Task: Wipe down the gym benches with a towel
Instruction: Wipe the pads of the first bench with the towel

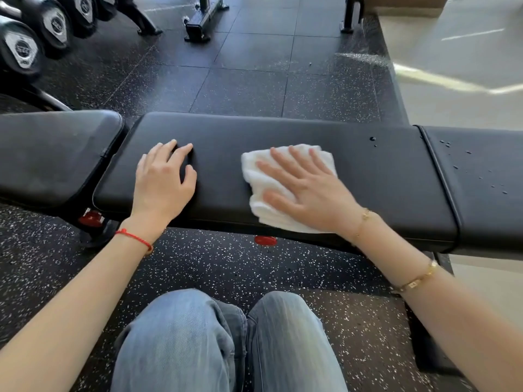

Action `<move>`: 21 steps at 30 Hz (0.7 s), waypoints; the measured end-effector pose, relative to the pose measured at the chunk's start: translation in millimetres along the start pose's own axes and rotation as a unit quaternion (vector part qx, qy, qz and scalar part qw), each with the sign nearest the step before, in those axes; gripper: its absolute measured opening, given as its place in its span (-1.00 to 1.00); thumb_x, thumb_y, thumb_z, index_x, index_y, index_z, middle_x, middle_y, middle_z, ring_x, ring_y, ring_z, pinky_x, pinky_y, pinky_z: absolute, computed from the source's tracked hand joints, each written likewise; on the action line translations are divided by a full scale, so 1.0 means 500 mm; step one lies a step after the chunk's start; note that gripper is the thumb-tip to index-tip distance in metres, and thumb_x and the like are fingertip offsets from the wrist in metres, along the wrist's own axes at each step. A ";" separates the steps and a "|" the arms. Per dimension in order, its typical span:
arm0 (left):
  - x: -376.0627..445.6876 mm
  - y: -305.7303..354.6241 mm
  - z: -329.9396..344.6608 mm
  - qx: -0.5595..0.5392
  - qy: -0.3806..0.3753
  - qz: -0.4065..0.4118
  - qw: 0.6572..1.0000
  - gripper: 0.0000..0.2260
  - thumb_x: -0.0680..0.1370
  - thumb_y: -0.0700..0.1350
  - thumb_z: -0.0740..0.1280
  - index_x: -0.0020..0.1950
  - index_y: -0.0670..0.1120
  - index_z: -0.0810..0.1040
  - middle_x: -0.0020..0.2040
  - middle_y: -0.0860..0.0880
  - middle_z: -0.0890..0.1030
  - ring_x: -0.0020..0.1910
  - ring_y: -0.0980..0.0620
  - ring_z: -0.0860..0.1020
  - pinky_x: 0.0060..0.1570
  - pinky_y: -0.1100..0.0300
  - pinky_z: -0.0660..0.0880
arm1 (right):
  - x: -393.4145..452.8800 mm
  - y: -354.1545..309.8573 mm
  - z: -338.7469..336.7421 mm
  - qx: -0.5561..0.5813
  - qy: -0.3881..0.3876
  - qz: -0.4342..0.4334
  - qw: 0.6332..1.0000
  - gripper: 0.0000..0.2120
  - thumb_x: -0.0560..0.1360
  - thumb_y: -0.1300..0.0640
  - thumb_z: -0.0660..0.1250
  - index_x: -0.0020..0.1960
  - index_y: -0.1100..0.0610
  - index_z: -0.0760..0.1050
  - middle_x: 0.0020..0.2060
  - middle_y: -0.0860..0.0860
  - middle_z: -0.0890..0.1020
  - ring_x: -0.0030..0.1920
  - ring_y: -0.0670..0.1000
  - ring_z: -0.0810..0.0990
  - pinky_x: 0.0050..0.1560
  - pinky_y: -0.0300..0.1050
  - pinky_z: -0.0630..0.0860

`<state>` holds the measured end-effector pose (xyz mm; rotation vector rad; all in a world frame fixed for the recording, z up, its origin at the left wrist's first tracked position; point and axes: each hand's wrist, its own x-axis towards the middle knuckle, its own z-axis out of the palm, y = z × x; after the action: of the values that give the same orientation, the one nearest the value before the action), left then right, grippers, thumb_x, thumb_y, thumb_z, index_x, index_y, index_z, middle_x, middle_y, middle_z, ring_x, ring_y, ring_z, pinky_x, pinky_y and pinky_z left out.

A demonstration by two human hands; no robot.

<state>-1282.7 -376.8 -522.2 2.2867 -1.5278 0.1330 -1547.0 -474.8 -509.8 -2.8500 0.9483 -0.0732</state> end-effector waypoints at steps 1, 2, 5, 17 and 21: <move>0.001 0.006 -0.001 -0.008 0.003 0.003 1.000 -0.63 0.58 -0.14 0.25 0.40 -0.11 0.49 0.43 -0.17 0.45 0.45 -0.16 0.35 0.47 -0.14 0.23 | -0.010 0.020 -0.006 0.004 -0.001 0.029 1.000 -0.38 0.57 -0.33 -0.17 0.60 -0.18 -0.06 0.61 -0.09 -0.01 0.60 0.05 -0.12 0.55 0.09 -0.26; 0.001 0.015 -0.002 -0.018 0.005 0.005 1.000 -0.64 0.58 -0.15 0.26 0.38 -0.11 0.51 0.41 -0.15 0.47 0.44 -0.15 0.37 0.46 -0.12 0.24 | -0.013 0.036 -0.011 0.010 -0.001 0.069 0.998 -0.38 0.58 -0.31 -0.15 0.60 -0.18 -0.06 0.61 -0.08 -0.02 0.60 0.04 -0.13 0.55 0.08 -0.27; 0.002 0.054 0.003 -0.044 -0.003 0.016 0.999 -0.64 0.57 -0.12 0.26 0.37 -0.09 0.51 0.41 -0.13 0.47 0.43 -0.11 0.37 0.48 -0.08 0.23 | -0.013 0.036 -0.011 -0.007 0.004 0.140 0.990 -0.39 0.60 -0.28 -0.14 0.61 -0.13 -0.08 0.61 -0.06 -0.04 0.60 0.08 -0.14 0.55 0.10 -0.28; -0.008 0.079 0.032 -0.024 0.007 0.018 1.000 -0.62 0.61 -0.04 0.18 0.42 -0.05 0.44 0.45 -0.11 0.42 0.47 -0.13 0.31 0.50 -0.12 0.17 | -0.192 -0.008 0.072 -0.175 0.131 0.048 0.975 -0.36 0.61 -0.28 0.13 0.60 -0.06 0.08 0.56 0.07 0.24 0.54 0.25 0.18 0.49 0.29 0.15; -0.006 0.088 0.037 -0.011 0.008 0.012 1.000 -0.62 0.60 -0.05 0.19 0.41 -0.06 0.44 0.44 -0.14 0.42 0.47 -0.16 0.30 0.49 -0.14 0.15 | -0.124 -0.067 0.070 -0.196 0.130 0.054 0.971 -0.32 0.55 -0.35 0.17 0.57 -0.08 0.20 0.51 0.05 0.35 0.47 0.26 0.33 0.46 0.25 0.25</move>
<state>-1326.3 -395.8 -528.7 2.2457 -1.5405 0.1408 -1573.8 -407.1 -539.9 -3.1949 1.2962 -0.2847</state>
